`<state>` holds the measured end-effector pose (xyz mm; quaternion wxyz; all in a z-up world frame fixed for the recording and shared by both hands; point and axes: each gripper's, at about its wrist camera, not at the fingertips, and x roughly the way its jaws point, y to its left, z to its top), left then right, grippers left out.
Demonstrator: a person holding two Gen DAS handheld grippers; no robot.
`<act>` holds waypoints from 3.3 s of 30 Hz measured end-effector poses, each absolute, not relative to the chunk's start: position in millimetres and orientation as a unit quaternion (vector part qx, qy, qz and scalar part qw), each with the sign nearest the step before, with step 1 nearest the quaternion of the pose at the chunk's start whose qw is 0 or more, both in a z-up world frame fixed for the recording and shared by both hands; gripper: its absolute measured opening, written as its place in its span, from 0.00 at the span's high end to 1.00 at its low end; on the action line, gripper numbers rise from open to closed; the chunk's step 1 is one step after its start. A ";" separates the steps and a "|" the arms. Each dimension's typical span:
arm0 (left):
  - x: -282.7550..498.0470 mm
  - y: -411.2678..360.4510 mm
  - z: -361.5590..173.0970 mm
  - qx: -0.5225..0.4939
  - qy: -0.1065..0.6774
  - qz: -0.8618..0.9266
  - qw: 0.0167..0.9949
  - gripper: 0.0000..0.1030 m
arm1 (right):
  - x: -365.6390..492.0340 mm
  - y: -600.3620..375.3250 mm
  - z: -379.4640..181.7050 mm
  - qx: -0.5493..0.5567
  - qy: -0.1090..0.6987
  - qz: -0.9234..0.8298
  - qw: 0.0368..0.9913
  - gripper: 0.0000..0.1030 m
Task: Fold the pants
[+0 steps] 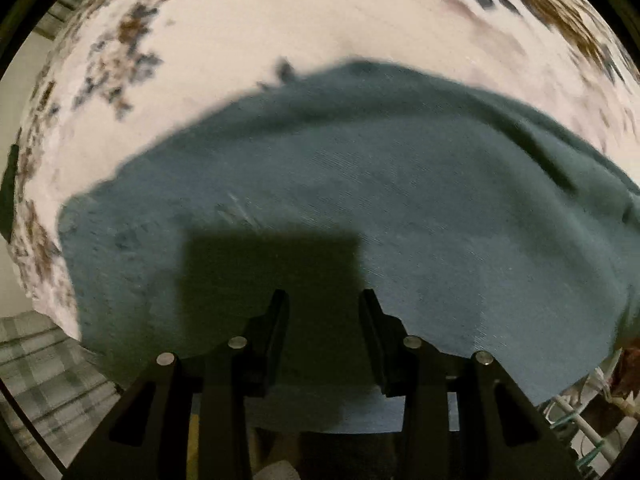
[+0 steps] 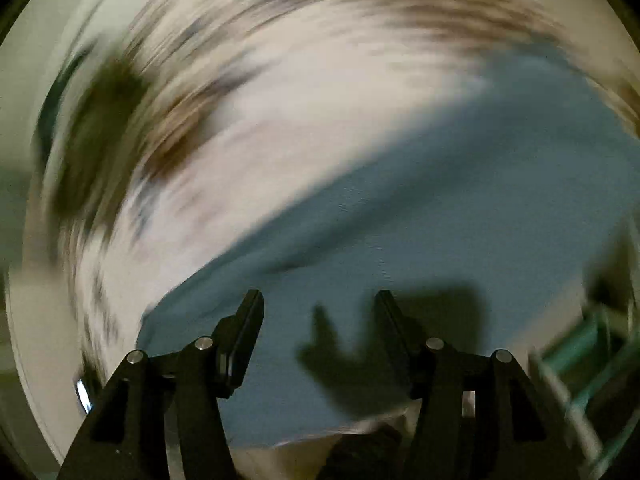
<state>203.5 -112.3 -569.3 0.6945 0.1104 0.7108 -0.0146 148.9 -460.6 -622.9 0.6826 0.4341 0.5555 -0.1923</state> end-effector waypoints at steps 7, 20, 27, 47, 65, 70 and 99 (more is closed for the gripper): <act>183.0 -101.3 -588.8 0.081 0.724 0.015 0.685 0.67 | 4.7 -620.9 -662.9 0.548 0.478 -0.315 0.611 0.42; 196.3 -112.0 -604.8 0.068 0.741 0.062 0.665 0.64 | -26.0 -665.1 -688.7 0.618 0.351 -0.263 0.652 0.79; 189.7 -120.6 -615.6 0.067 0.737 0.067 0.669 0.63 | -26.3 -675.1 -699.0 0.625 0.340 -0.236 0.662 0.52; 184.5 -92.0 -620.6 0.038 0.731 0.064 0.678 0.62 | 23.4 -656.4 -704.5 0.615 0.332 -0.212 0.683 0.91; 146.5 11.0 -531.7 -0.041 0.674 0.032 0.737 0.45 | 119.5 -472.3 -500.0 0.389 0.352 -0.152 0.838 0.92; 144.0 42.1 -528.8 -0.056 0.665 0.026 0.744 0.21 | 149.8 -360.0 -489.7 0.318 0.392 -0.095 0.858 0.92; 203.9 24.3 -542.6 -0.131 0.664 -0.045 0.735 0.21 | 167.1 -166.3 -616.5 0.244 0.608 0.081 0.752 0.23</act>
